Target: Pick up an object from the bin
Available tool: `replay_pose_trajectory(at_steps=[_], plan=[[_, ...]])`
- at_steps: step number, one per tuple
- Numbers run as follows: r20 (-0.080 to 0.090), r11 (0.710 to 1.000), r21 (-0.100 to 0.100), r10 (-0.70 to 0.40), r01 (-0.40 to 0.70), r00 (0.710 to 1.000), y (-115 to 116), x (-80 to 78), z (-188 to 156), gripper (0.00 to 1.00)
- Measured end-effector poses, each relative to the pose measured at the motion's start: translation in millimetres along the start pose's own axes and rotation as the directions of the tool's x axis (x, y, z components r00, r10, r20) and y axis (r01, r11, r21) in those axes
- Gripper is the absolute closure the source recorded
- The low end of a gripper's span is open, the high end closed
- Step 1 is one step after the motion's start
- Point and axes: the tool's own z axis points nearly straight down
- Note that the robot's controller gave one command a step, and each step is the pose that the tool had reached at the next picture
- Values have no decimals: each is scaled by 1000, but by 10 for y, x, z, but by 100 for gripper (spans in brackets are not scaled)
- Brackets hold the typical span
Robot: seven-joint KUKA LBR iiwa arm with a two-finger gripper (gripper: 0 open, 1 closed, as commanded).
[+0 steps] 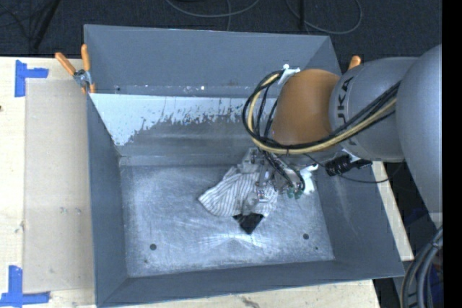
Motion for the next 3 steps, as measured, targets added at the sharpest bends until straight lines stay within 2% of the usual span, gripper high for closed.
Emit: replay_pose_trajectory(at_steps=[1, 2, 3], plan=[[9, 1000, -2, -17, 17, 1000, 6, 14, -206, 100], [8, 1000, 1, -28, 28, 1000, 77, 13, -263, 100], [6, 1000, 0, -30, 30, 1000, 24, -72, -1487, 100]])
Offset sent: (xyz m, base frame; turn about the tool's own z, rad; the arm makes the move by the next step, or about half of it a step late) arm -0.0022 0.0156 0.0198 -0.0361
